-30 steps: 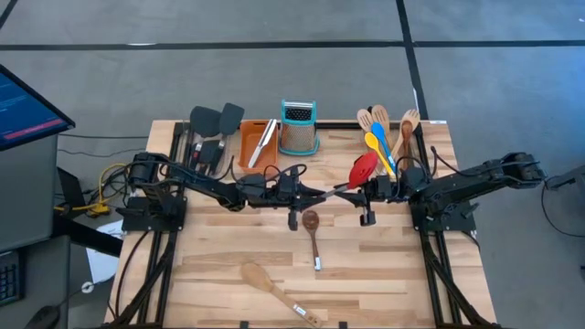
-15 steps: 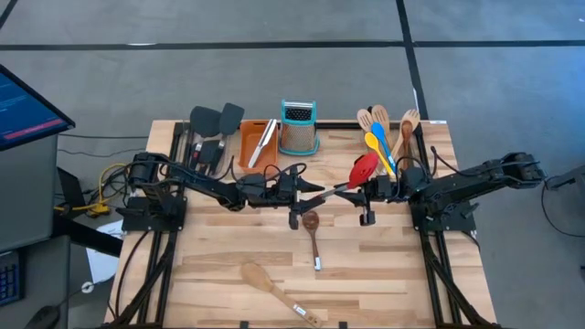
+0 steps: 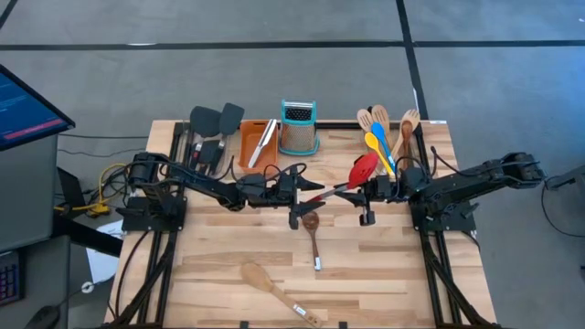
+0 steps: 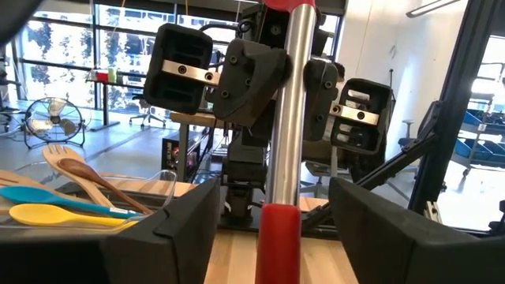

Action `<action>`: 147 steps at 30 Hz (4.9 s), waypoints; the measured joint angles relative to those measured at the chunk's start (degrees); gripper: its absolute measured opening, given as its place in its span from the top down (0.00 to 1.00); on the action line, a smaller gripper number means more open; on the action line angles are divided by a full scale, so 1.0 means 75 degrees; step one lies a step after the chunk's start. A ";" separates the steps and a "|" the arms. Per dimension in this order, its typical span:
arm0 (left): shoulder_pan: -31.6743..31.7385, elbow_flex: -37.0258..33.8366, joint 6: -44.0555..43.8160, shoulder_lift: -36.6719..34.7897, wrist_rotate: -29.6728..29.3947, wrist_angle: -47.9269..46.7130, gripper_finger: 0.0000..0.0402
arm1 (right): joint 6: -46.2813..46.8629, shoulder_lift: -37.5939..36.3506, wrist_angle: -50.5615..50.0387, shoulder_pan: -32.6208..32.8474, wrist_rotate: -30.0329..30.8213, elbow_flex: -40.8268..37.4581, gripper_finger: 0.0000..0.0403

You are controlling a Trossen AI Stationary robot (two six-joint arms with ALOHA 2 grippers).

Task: Pick & Place Kitchen Items
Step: Put the red spoon into the right transparent bin

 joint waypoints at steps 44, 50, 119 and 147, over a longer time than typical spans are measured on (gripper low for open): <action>0.0000 -0.0003 0.0008 0.0000 0.0003 -0.0119 0.47 | -0.2280 -0.3748 -0.3028 0.1104 1.0465 0.0003 0.89; 0.0026 -0.0003 0.0008 0.0000 0.0003 -0.0119 0.47 | -0.2694 -0.4478 -0.3040 0.1069 1.1083 0.0034 0.89; 0.0044 -0.0006 0.0008 0.0000 0.0012 -0.0204 0.47 | 0.0816 -0.2466 -0.7694 -0.2195 0.4774 0.2833 0.89; 0.0044 -0.0006 0.0008 0.0000 0.0009 -0.0238 0.47 | 0.2803 -0.2701 -1.2522 -0.6668 0.1781 0.3180 0.89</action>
